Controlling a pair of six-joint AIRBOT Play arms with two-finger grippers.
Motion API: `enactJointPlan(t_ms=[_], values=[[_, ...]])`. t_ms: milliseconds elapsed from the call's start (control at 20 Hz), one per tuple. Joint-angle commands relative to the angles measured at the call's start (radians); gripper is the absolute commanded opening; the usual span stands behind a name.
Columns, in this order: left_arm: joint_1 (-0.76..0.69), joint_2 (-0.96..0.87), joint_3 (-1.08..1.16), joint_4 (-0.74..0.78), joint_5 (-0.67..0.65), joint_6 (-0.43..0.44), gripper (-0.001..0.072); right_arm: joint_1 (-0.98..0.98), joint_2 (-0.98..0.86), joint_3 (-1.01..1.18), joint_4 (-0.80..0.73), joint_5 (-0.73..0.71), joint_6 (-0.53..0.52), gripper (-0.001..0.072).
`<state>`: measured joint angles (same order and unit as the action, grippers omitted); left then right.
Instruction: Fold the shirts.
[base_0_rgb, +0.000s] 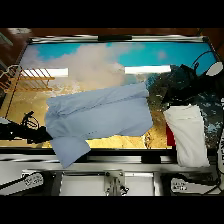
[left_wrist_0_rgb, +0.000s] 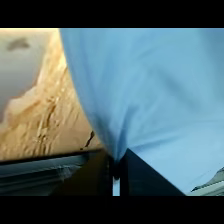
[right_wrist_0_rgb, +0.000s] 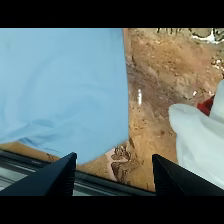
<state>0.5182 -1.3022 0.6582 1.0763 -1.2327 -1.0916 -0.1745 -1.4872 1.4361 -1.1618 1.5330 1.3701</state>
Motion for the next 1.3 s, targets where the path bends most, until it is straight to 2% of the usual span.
enactJointPlan(t_ms=[0,150,350,950,1050,1150,1200,1250], values=[[-0.03,-0.021,0.002,-0.031,0.026,-0.018,0.004,0.0,-0.027,-0.054,0.009,0.006,0.036,0.0583],[-0.032,-0.013,0.019,-0.042,0.017,-0.016,0.0039,0.017,-0.042,-0.196,0.081,-0.01,0.064,0.0583],[-0.032,0.006,0.028,-0.042,0.016,-0.016,0.0039,0.124,-0.043,-0.311,0.01,-0.092,0.101,0.0583],[-0.032,0.051,0.051,-0.043,0.02,0.029,0.0039,0.229,-0.042,-0.435,0.003,-0.227,0.238,0.0582],[-0.032,0.051,0.069,-0.043,0.02,0.029,0.0039,0.232,-0.042,-0.435,0.004,-0.286,0.283,0.0536],[-0.032,0.051,0.091,-0.042,0.024,0.033,0.0039,0.252,-0.042,-0.435,0.0,-0.315,0.323,0.0536],[-0.032,0.051,0.102,-0.042,0.028,0.032,0.0039,0.27,-0.043,-0.435,0.0,-0.33,0.33,0.0461],[-0.032,0.051,0.114,-0.042,0.029,0.033,0.0039,0.287,-0.042,-0.435,0.0,-0.34,0.336,0.0342]])
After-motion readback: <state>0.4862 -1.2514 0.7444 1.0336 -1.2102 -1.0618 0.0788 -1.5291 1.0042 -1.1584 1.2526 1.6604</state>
